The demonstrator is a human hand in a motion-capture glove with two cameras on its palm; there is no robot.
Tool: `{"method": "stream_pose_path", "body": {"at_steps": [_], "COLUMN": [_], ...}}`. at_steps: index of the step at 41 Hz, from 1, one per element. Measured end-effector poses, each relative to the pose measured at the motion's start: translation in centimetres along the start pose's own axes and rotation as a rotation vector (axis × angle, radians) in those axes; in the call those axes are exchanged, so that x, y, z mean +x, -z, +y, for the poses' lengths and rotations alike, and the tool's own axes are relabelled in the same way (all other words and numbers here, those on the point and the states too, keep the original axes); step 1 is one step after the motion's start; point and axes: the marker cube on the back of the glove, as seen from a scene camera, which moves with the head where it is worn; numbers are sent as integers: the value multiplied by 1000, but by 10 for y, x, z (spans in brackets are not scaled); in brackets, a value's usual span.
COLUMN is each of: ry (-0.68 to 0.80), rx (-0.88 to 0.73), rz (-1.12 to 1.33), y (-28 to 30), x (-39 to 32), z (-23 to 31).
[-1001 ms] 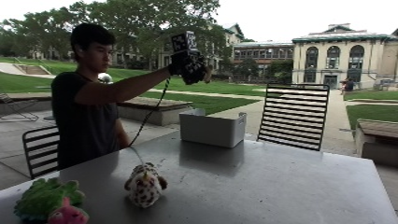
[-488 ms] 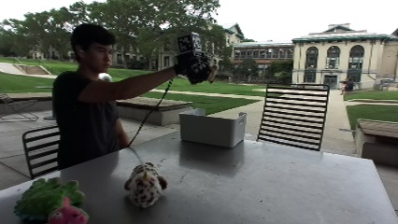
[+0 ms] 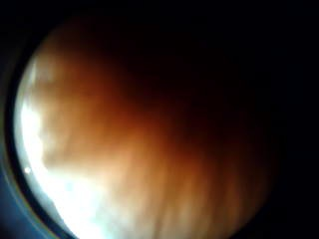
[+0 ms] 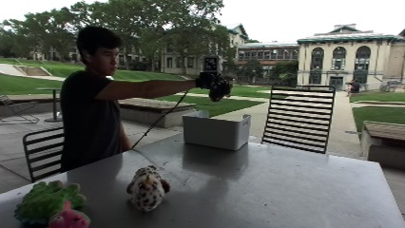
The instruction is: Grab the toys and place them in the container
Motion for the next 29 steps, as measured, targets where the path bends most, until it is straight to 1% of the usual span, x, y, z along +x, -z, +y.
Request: {"method": "stream_pose_path", "body": {"at_steps": [4,6,9,11,16,22,26,29], "ry": [-40,-18,59,63,-23,-50,-98,-173], "rx": [-101,-106,-92,-82,-50,-18,-22,-8], "rz": [61,26,-47,-34,1,-15,-32,25], "y": [-11,-10,-6,-6,-3,0,5,3], "x": [22,18,4,5,27,66,58,98], "z": [-2,0,5,6,7,22,42,46]}}
